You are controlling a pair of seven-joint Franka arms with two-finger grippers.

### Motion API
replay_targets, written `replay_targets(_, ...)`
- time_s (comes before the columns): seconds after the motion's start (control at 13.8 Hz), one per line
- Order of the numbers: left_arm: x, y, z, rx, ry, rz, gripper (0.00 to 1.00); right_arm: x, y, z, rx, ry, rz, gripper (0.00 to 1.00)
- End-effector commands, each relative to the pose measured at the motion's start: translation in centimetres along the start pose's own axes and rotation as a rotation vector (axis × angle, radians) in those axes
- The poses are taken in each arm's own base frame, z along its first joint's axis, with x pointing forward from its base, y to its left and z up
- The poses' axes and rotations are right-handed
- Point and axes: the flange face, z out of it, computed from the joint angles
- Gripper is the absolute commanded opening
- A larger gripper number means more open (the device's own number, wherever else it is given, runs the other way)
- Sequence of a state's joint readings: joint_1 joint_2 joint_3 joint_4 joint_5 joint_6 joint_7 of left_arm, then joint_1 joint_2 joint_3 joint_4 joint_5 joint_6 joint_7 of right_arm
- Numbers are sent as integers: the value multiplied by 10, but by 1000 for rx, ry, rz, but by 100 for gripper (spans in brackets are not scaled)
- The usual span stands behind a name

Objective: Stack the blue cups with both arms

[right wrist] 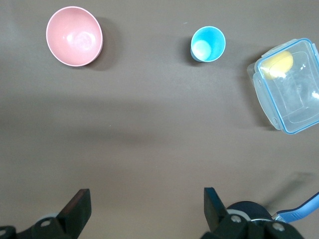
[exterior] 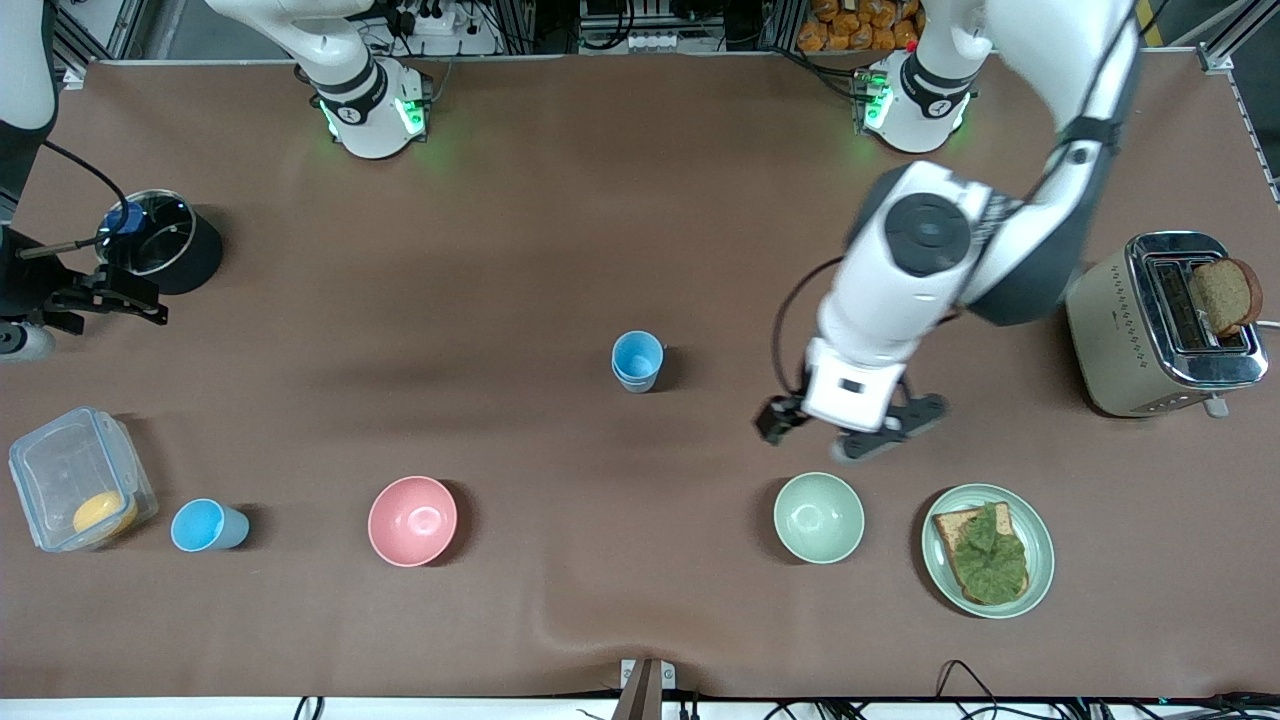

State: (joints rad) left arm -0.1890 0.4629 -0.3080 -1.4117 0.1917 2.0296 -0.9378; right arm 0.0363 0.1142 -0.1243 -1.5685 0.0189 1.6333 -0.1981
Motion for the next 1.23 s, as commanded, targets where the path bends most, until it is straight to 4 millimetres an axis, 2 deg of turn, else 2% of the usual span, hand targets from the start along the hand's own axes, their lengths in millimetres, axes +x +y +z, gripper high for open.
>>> replay_targets(0.0, 24, -48, -48, 54, 10, 74, 100, -1, -6, -1, 11, -1, -1, 100)
replay_targets(0.14, 37, -81, -75, 90, -16, 119, 100, -1, -8, -1, 11, -1, -4, 100)
replay_targets(0.36, 47, -127, -100, 135, -96, 217, 100, 0, -11, -1, 11, -1, -10, 100)
replay_targets(0.51, 46, -145, -117, 146, -116, 273, 100, 1, -13, 0, 3, -4, -17, 100)
replay_targets(0.58, 49, -157, -122, 161, -133, 293, 100, 2, -22, 0, 0, -5, -32, 100)
replay_targets(0.87, 27, -206, -159, 161, -146, 384, 100, -1, -21, -2, 8, -14, -26, 100)
replay_targets(1.01, 19, -219, -170, 178, -188, 403, 100, -1, -19, -3, 7, -10, -23, 100)
replay_targets(1.16, 17, -221, -182, 180, -203, 422, 100, 0, -19, -1, 7, -8, -25, 100)
